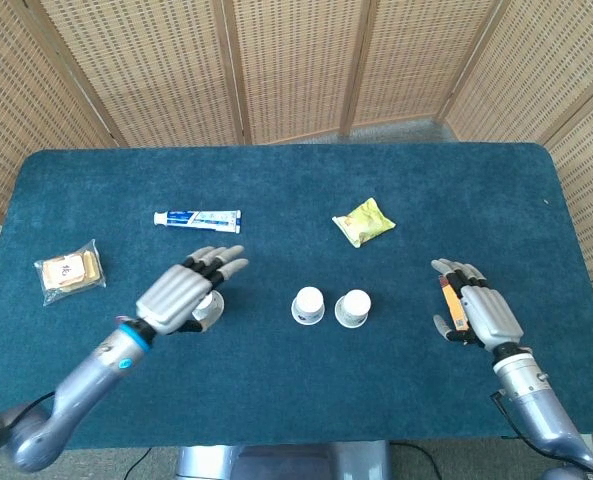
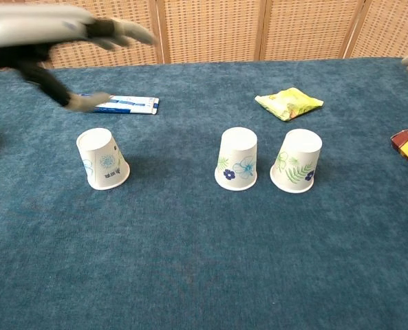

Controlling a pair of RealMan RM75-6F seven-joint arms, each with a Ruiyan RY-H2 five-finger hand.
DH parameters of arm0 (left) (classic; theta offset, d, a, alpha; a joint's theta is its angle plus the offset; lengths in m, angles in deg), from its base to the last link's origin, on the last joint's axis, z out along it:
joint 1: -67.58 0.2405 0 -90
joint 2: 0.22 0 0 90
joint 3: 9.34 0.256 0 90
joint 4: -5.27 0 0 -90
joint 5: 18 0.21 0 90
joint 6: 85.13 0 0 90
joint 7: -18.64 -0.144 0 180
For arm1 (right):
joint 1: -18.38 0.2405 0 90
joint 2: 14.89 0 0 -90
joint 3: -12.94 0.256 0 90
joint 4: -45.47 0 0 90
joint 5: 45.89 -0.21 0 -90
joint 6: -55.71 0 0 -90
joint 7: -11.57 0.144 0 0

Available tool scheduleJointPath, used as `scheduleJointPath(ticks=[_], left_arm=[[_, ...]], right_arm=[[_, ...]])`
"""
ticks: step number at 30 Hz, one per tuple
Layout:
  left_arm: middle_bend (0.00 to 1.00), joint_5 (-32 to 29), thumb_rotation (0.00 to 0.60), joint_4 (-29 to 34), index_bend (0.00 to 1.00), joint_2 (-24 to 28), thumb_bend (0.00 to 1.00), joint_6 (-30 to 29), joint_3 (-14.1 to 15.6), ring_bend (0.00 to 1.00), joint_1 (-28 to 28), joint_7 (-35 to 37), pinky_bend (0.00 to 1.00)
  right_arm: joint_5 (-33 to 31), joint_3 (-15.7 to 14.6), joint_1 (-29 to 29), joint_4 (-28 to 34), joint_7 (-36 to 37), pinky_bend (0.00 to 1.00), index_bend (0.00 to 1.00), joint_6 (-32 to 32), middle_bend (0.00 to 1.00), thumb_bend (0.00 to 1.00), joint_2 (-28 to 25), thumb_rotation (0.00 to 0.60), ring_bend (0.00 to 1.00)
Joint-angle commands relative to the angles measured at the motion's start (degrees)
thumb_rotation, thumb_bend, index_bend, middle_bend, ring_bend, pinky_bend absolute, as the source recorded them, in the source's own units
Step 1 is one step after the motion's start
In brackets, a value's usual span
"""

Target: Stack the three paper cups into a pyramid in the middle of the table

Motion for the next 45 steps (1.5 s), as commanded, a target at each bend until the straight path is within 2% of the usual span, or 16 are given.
scheduleJointPath(ticks=[1,11,17,29,45], left_arm=[[0.00,6.4,0.600,2.6,0.00,5.0,0.50,-4.2,3.2,0.00,4.9,6.1,0.08],[0.00,15.9,0.600,0.6,0.00,11.4,0.50,-12.1,9.1,0.00,13.5,14.8,0.08],[0.00,17.8,0.600,-1.0,0.00,12.7,0.50,-15.1,10.5,0.00,17.1,16.8,0.07],[0.00,19.4,0.600,-4.0,0.00,12.4,0.50,-15.7,10.3,0.00,19.0,20.1,0.07],[0.00,20.3,0.600,-7.1,0.00,11.8,0.50,-15.5,10.3,0.00,20.7,23.7,0.07]], right_arm=[[-1.5,0.1,1.4,-0.4,-3.1,0.00,0.00,0.3,0.00,0.45,2.0,0.600,0.00],[-6.2,-0.2,4.6,0.6,-14.4,0.00,0.00,-0.4,0.00,0.42,6.2,0.600,0.00],[-10.9,-0.6,6.6,2.0,-22.2,0.00,0.00,-2.0,0.00,0.41,9.0,0.600,0.00],[-21.1,-1.1,11.6,3.1,-36.4,0.00,0.00,-6.3,0.00,0.40,16.3,0.600,0.00],[-27.7,0.1,16.2,0.7,-42.2,0.00,0.00,-8.6,0.00,0.40,22.9,0.600,0.00]])
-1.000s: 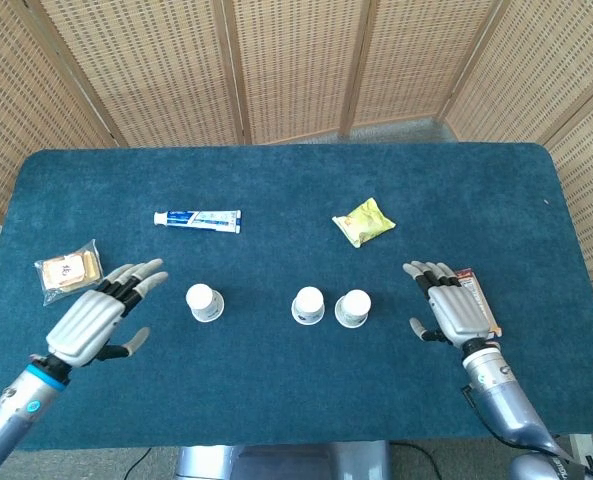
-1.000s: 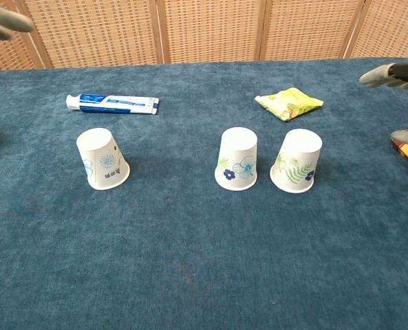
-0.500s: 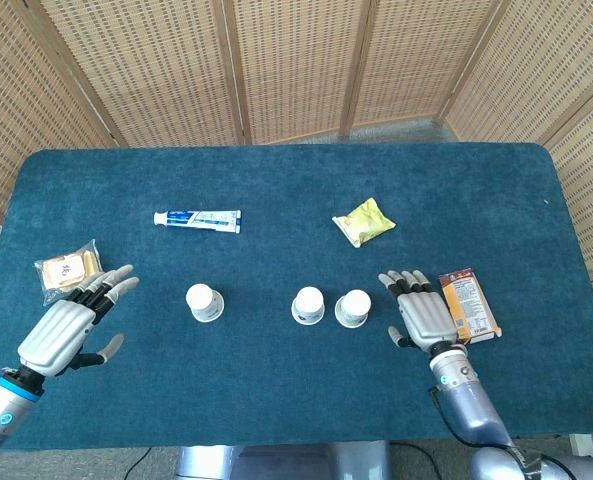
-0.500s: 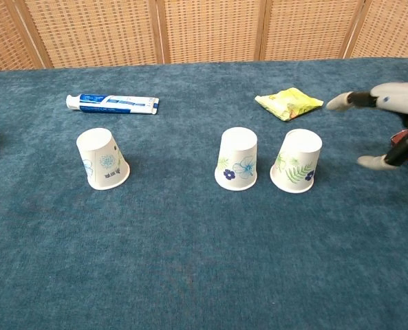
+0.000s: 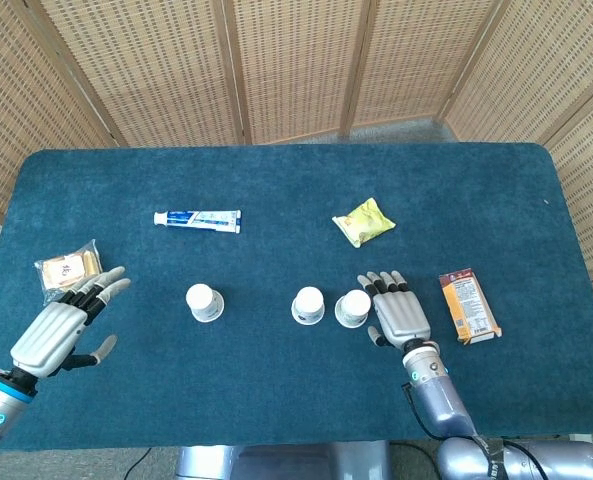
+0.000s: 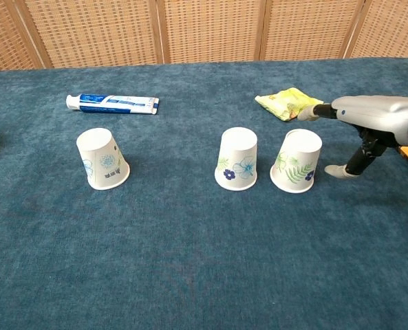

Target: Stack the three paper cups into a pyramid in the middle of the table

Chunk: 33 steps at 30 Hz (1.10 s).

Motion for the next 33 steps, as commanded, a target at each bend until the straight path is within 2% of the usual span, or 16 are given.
scheduleJointPath(ticks=[1,8,19,24,27,33], left_arm=[[0.00,0.2,0.600,-0.3,0.00,-0.1,0.50,0.0,0.0,0.00,0.2,0.4,0.07],[0.00,0.3,0.600,-1.2,0.00,-0.5,0.50,0.2,-0.2,0.00,0.5,1.2,0.07],[0.00,0.6,0.600,-2.1,0.00,-0.9,0.50,0.3,-0.4,0.00,1.1,1.9,0.07],[0.00,0.6,0.600,-2.2,0.00,-1.0,0.50,0.3,-0.5,0.00,1.3,1.8,0.07],[0.00,0.5,0.600,-2.3,0.00,-1.1,0.50,0.4,-0.6,0.00,1.4,1.8,0.07],[0.00,0.6,0.600,-2.3,0.00,-1.2,0.50,0.6,-0.7,0.00,1.5,1.5,0.07]], right_arm=[[-1.3,0.3,0.8,-0.3,-0.8,0.00,0.00,-0.1,0.00,0.40,0.8,0.600,0.00],[-4.0,0.7,2.6,-0.6,-2.3,0.01,0.00,-0.1,0.00,0.40,1.7,0.600,0.00],[-6.1,0.7,3.8,-1.2,-2.3,0.17,0.00,-0.7,0.01,0.38,2.3,0.600,0.00],[-6.5,1.0,4.2,-1.7,-2.0,0.21,0.09,-1.2,0.04,0.37,2.7,0.600,0.01],[-6.7,1.1,4.4,-2.1,-1.7,0.24,0.14,-1.5,0.08,0.37,3.0,0.600,0.05],[-7.8,1.1,4.9,-2.4,-1.8,0.34,0.15,-1.1,0.10,0.37,3.4,0.600,0.08]])
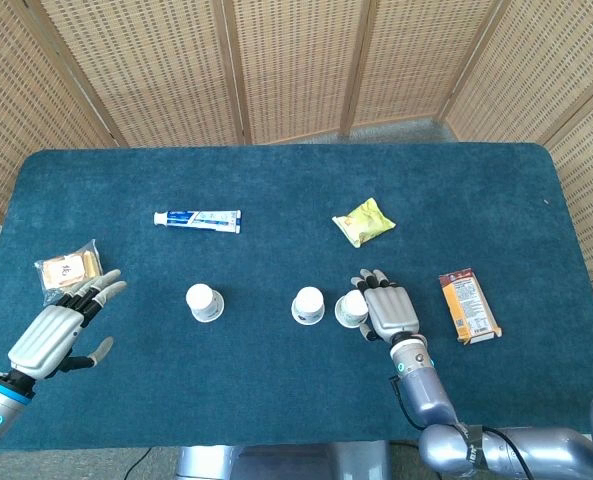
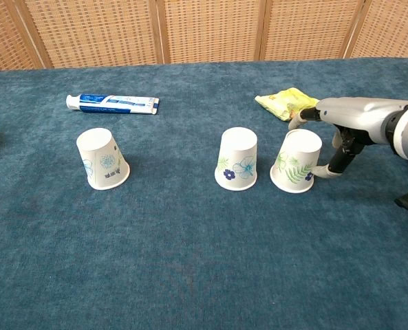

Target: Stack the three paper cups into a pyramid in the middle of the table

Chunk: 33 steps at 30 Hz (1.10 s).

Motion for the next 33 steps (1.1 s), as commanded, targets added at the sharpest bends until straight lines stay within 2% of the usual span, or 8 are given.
scheduleJointPath(ticks=[1,9,18,33], left_arm=[[0.00,0.0,0.600,0.0,0.00,0.0,0.50,0.0,0.0,0.00,0.1,0.0,0.07],[0.00,-0.3,0.600,-0.3,0.00,-0.2,0.50,0.4,-0.1,0.00,0.2,0.0,0.07],[0.00,-0.3,0.600,-0.5,0.00,-0.2,0.50,0.5,-0.3,0.00,0.3,0.1,0.08],[0.00,-0.5,0.600,-0.7,0.00,-0.2,0.50,0.7,-0.5,0.00,0.5,0.3,0.08]], right_arm=[[-0.5,0.0,0.3,-0.1,-0.1,0.36,0.16,0.2,0.10,0.37,0.2,0.600,0.08],[-1.2,-0.1,0.9,-0.1,-0.4,0.48,0.25,-0.2,0.15,0.40,0.4,0.600,0.15],[-2.3,0.1,1.5,-0.1,-0.8,0.50,0.30,-0.7,0.17,0.40,0.6,0.600,0.17],[-3.8,1.2,2.7,-0.3,-0.5,0.51,0.33,-0.5,0.18,0.41,0.8,0.600,0.20]])
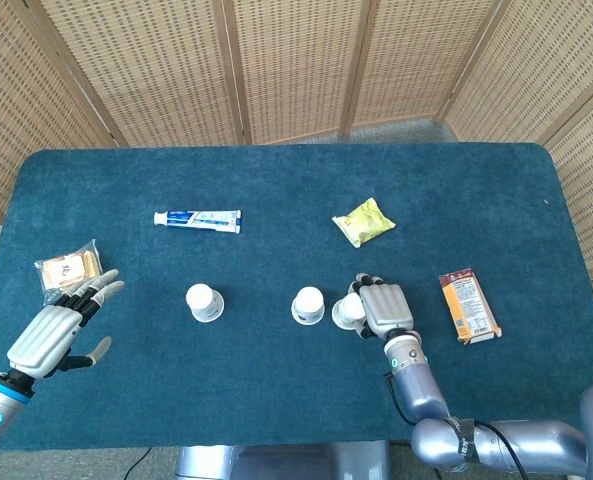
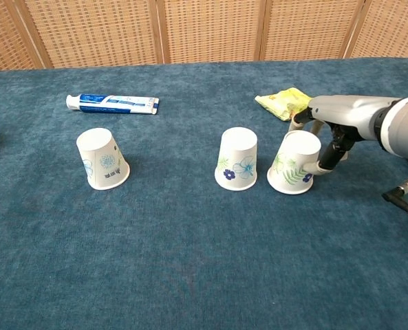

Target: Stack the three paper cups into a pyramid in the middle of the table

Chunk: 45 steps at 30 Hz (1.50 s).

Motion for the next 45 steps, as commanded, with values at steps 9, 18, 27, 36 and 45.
scheduleJointPath(ticks=[9,18,27,36,45], left_arm=[[0.00,0.1,0.600,0.0,0.00,0.1,0.50,-0.2,0.0,0.00,0.3,-0.1,0.08],[0.00,0.0,0.600,0.0,0.00,0.1,0.50,-0.2,0.0,0.00,0.5,0.0,0.08],[0.00,0.2,0.600,-0.3,0.00,0.1,0.50,-0.4,0.0,0.00,0.7,0.3,0.08],[0.00,0.3,0.600,-0.3,0.00,0.2,0.50,-0.5,0.0,0.00,0.8,0.4,0.08],[0.00,0.2,0.600,-0.3,0.00,0.0,0.50,-0.4,-0.1,0.00,0.8,0.2,0.08]], right_arm=[[-1.7,0.9,1.4,-0.2,-0.3,0.51,0.33,0.6,0.18,0.40,0.4,0.600,0.20],[-3.4,1.6,3.2,-0.5,-1.3,0.51,0.33,0.6,0.18,0.40,1.6,0.600,0.20],[-4.7,2.2,4.8,-0.5,-2.2,0.51,0.33,0.0,0.18,0.40,2.6,0.600,0.20],[-5.6,2.4,5.8,-0.7,-2.5,0.51,0.32,-0.1,0.18,0.40,3.4,0.600,0.20],[-6.2,2.1,6.0,-1.2,-2.2,0.51,0.27,0.1,0.18,0.40,3.1,0.600,0.20]])
